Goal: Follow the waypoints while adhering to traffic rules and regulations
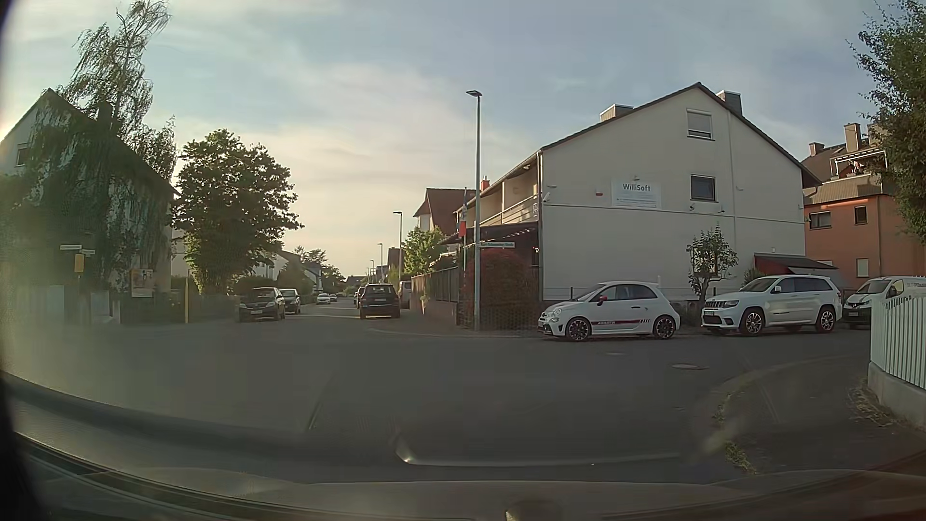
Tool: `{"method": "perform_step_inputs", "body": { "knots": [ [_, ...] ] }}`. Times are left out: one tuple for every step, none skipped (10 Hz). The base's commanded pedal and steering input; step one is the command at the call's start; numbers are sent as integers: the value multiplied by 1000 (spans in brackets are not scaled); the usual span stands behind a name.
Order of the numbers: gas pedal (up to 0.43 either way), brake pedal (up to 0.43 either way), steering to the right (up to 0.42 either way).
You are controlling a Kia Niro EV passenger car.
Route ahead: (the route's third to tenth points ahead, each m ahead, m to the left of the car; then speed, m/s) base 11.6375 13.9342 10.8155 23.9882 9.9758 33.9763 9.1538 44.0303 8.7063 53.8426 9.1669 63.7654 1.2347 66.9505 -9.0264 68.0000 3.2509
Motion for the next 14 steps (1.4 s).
{"method": "perform_step_inputs", "body": {
  "knots": [
    [0,201,101],
    [0,201,65],
    [0,195,23],
    [0,195,-23],
    [0,189,-61],
    [0,189,-91],
    [0,189,-114],
    [0,189,-130],
    [0,189,-138],
    [0,189,-144],
    [0,183,-150],
    [0,177,-155],
    [0,177,-159],
    [0,177,-164]
  ]
}}
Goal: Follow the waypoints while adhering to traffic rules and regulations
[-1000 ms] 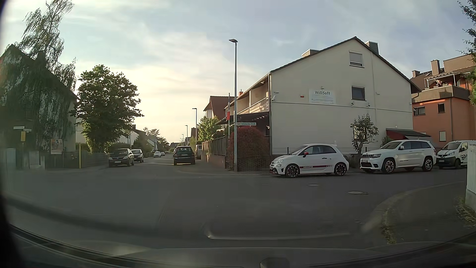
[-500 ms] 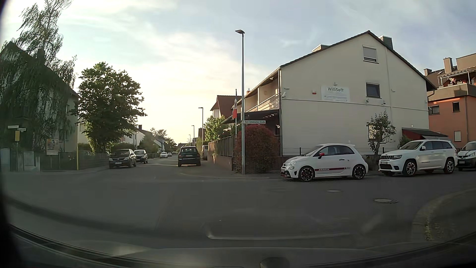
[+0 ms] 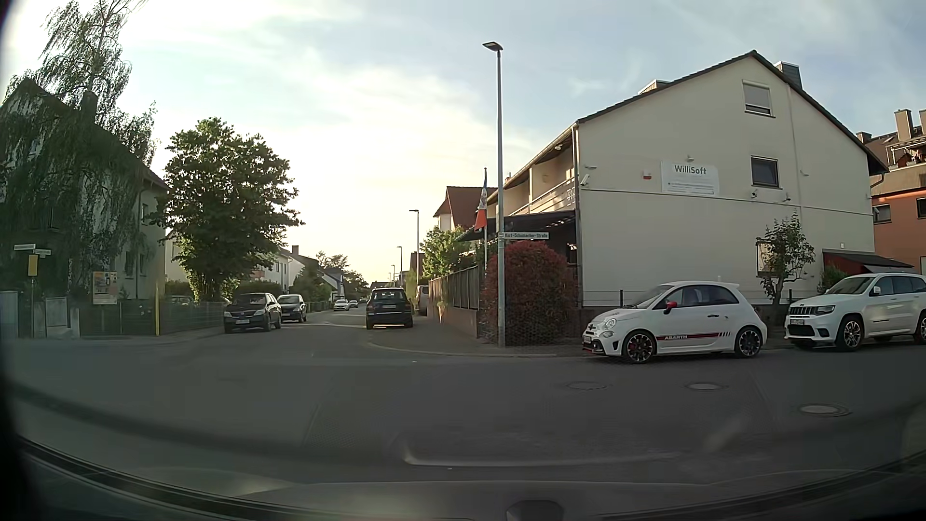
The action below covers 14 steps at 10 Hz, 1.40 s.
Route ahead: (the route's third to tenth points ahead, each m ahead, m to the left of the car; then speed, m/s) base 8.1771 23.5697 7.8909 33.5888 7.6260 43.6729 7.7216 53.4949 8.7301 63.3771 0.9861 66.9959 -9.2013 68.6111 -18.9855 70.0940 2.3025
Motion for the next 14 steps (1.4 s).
{"method": "perform_step_inputs", "body": {
  "knots": [
    [0,177,-169],
    [0,177,-173],
    [0,177,-176],
    [0,79,-176],
    [0,30,-177],
    [0,30,-178],
    [0,30,-179],
    [0,30,-181],
    [47,30,-184],
    [87,30,-192],
    [118,30,-201],
    [150,30,-209],
    [157,30,-216],
    [157,30,-231]
  ]
}}
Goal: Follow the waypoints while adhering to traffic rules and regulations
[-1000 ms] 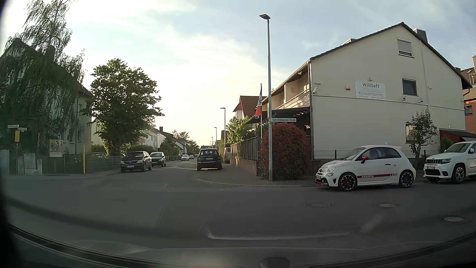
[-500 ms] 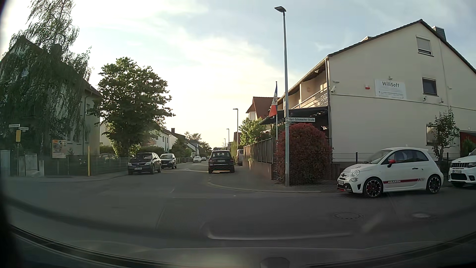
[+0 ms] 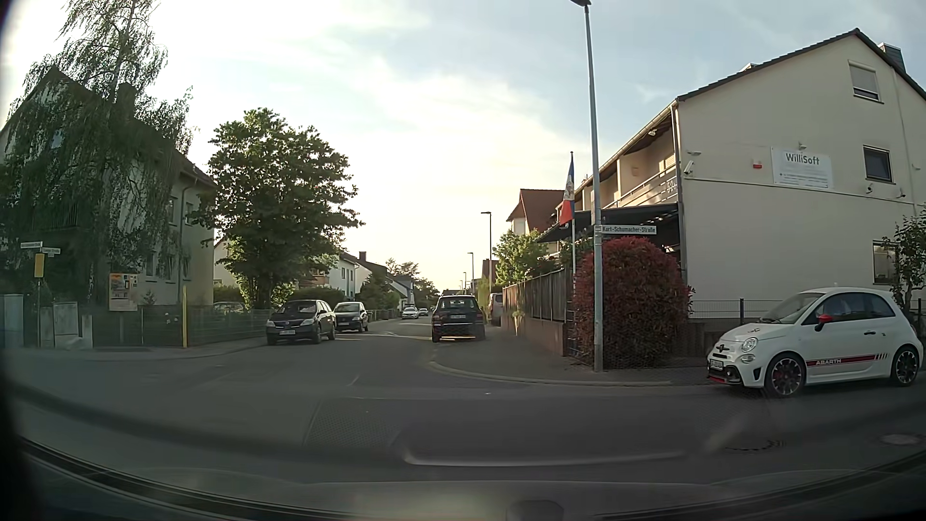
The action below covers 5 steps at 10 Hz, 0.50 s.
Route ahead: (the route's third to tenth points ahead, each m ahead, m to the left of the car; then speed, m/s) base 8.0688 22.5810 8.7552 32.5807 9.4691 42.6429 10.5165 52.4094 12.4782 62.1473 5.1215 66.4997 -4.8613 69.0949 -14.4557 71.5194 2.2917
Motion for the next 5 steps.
{"method": "perform_step_inputs", "body": {
  "knots": [
    [157,30,-259],
    [169,30,-291],
    [177,30,-337],
    [177,30,-396],
    [189,30,-447]
  ]
}}
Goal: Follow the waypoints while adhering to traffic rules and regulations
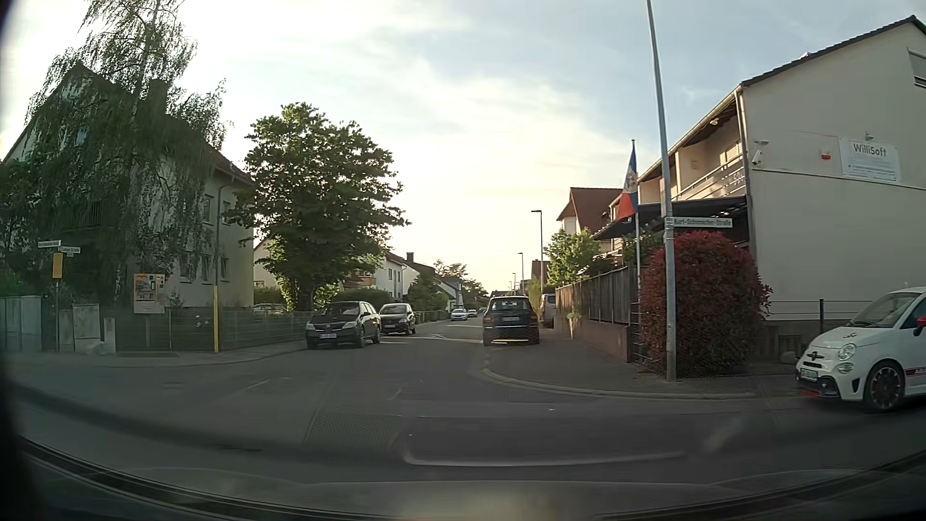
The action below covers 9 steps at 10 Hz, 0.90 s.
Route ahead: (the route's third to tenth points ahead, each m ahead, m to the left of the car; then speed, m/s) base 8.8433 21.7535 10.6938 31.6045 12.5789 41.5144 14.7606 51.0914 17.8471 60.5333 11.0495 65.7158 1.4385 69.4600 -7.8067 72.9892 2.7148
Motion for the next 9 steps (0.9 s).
{"method": "perform_step_inputs", "body": {
  "knots": [
    [197,30,-490],
    [197,30,-537],
    [197,30,-579],
    [209,30,-617],
    [209,30,-641],
    [209,30,-653],
    [228,30,-657],
    [228,30,-656],
    [228,30,-657]
  ]
}}
